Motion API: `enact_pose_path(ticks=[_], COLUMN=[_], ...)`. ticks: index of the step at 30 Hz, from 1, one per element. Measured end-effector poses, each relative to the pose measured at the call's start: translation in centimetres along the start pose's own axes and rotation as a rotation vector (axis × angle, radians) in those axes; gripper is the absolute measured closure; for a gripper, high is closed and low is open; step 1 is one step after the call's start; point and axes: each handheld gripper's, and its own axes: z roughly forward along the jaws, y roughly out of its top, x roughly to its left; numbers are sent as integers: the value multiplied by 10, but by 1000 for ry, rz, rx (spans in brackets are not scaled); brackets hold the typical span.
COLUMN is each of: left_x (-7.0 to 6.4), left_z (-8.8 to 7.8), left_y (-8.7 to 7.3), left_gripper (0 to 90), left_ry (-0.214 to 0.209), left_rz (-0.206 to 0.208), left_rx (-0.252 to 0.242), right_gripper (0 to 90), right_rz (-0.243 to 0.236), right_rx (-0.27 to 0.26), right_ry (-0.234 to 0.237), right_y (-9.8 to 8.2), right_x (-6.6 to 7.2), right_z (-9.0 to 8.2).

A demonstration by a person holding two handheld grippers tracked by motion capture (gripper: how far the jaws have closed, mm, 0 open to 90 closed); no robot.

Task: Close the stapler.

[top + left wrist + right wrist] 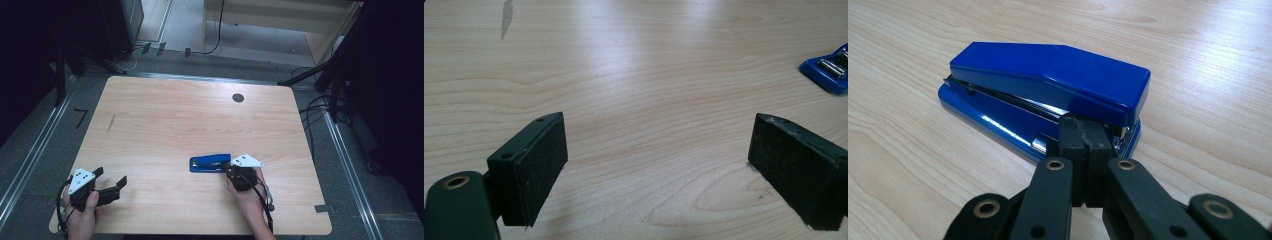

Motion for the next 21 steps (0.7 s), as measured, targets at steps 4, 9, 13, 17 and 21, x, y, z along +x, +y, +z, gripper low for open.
enact_pose_path(ticks=[4,9,13,17,21], left_x=[0,0,-1,-2,-2], left_z=[0,0,1,1,2], left_y=[0,-1,-1,-1,-1], left_gripper=[95,95,96,96,96], left_ry=[-1,1,-1,2,2], left_rz=[-1,3,6,8,8], left_rx=[-1,0,3,4,6], right_gripper=[900,900,900,900,815], right_rz=[-8,-11,-13,-16,-5], right_rx=[-1,-4,-11,-31,-54], right_ry=[1,2,5,9,11], right_y=[0,0,-1,-2,-3], right_x=[0,0,-1,-4,-9], right_z=[1,-3,-8,-17,-27])
